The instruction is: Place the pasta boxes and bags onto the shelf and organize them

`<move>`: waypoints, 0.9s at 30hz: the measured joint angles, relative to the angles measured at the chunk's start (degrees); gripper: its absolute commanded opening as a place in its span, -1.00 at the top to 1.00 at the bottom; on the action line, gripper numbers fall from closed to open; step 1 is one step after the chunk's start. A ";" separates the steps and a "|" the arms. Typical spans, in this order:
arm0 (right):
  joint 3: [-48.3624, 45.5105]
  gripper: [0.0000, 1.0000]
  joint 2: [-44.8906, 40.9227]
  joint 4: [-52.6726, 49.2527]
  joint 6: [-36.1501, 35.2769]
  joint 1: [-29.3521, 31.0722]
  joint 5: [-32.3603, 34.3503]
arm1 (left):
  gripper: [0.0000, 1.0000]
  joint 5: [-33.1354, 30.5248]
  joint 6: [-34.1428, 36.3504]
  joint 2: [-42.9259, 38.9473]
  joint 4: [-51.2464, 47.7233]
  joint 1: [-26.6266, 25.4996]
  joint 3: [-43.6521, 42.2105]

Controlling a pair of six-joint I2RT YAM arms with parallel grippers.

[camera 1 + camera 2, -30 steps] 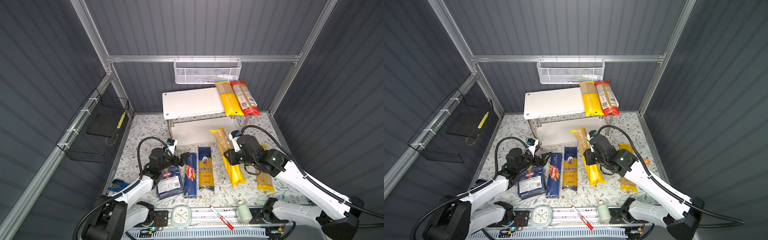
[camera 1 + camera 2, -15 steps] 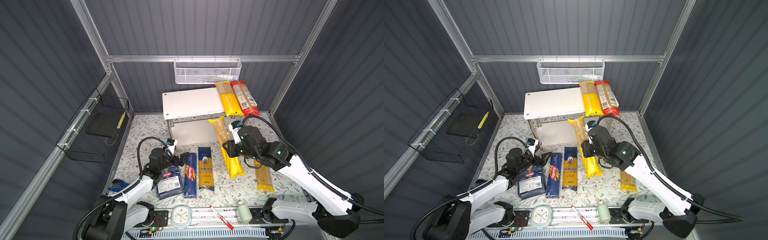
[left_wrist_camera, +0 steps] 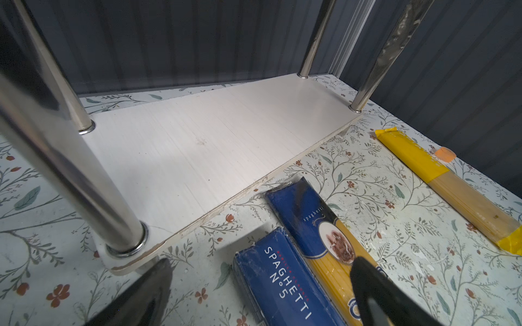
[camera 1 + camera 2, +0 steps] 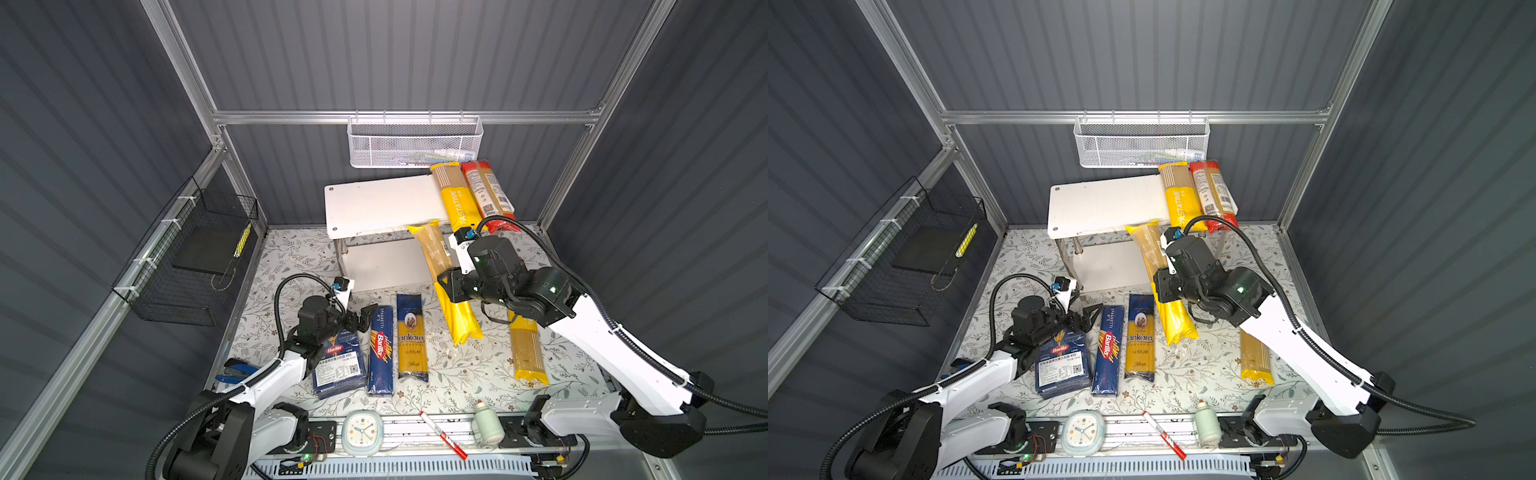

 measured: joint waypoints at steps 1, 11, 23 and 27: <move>1.62 0.36 0.76 -0.50 -0.37 0.02 0.46 | -0.99 0.00 -0.02 0.00 0.00 0.00 0.00; 16.22 0.32 9.53 -3.63 -5.60 -0.79 3.58 | -0.99 -0.02 0.00 -0.04 0.00 0.00 0.00; 32.57 0.38 22.84 -6.16 -9.40 -7.17 0.68 | -0.99 -0.44 -0.02 -0.52 0.02 0.00 -0.20; 38.62 0.39 27.30 -6.45 -10.03 -9.18 -0.55 | -0.98 -0.46 -0.02 -0.52 0.04 0.00 -0.22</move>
